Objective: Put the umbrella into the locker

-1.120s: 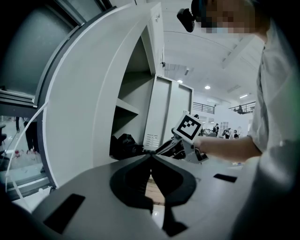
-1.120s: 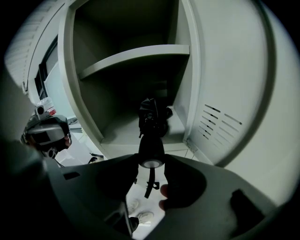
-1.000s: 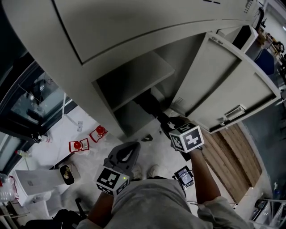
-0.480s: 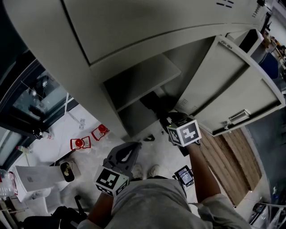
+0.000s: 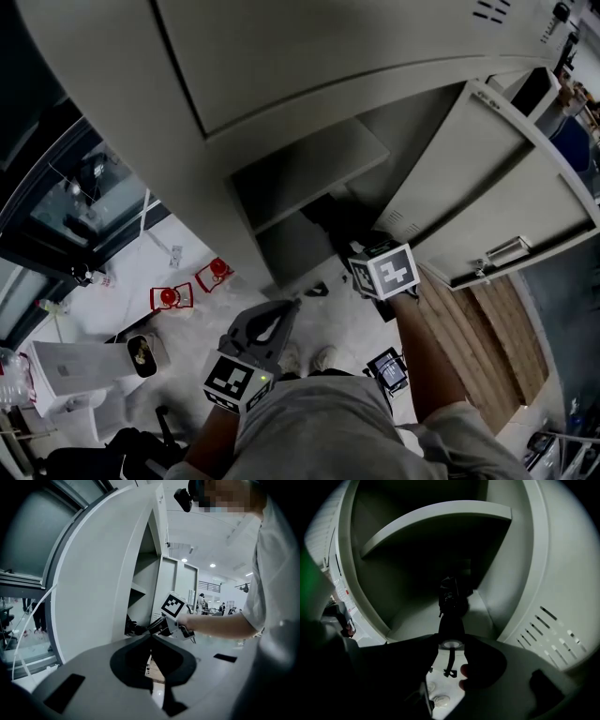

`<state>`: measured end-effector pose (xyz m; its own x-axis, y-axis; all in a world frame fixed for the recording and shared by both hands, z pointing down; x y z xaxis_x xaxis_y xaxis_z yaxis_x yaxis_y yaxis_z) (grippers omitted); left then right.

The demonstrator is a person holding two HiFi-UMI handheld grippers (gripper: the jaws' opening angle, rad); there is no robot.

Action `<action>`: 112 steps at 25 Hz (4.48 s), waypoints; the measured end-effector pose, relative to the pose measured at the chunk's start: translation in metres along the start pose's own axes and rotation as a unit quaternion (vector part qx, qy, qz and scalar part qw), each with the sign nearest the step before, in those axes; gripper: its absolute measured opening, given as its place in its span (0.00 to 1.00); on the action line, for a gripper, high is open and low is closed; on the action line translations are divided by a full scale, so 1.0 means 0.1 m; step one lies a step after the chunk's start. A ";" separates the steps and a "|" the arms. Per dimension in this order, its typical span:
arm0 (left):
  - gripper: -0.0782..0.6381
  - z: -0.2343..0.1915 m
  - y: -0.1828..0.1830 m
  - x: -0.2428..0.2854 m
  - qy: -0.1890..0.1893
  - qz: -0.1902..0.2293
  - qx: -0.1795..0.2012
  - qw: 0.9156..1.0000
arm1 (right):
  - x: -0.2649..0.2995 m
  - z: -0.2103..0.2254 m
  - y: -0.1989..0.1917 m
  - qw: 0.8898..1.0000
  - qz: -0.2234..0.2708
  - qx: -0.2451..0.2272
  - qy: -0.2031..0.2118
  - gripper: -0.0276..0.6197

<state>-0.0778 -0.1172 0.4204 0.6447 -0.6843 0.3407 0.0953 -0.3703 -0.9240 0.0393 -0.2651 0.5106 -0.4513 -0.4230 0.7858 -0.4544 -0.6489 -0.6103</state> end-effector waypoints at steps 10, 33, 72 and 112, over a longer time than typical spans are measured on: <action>0.13 -0.03 -0.01 -0.05 0.008 -0.001 0.001 1.000 | -0.01 -0.01 0.06 1.000 -0.016 -0.005 -0.012 0.33; 0.13 0.00 -0.03 -0.01 0.001 -0.007 0.003 1.000 | 0.03 -0.02 -0.03 1.000 0.010 -0.012 0.011 0.37; 0.13 0.45 0.03 0.25 -0.063 -0.017 0.049 0.997 | -1.01 -0.68 -0.99 0.994 0.070 0.084 0.003 0.10; 0.13 0.72 0.05 0.28 -0.089 -0.019 0.064 0.994 | -1.32 -0.67 -1.14 0.993 0.072 0.097 0.001 0.09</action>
Point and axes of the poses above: the fingertips, and each gripper's own axes: x forward along the fingers, z to its right, y out of its top, the point moved 2 cm from there along -x, backward along the fingers, and after that the axes turned 4 degrees about -z, right-handed, at the moved point
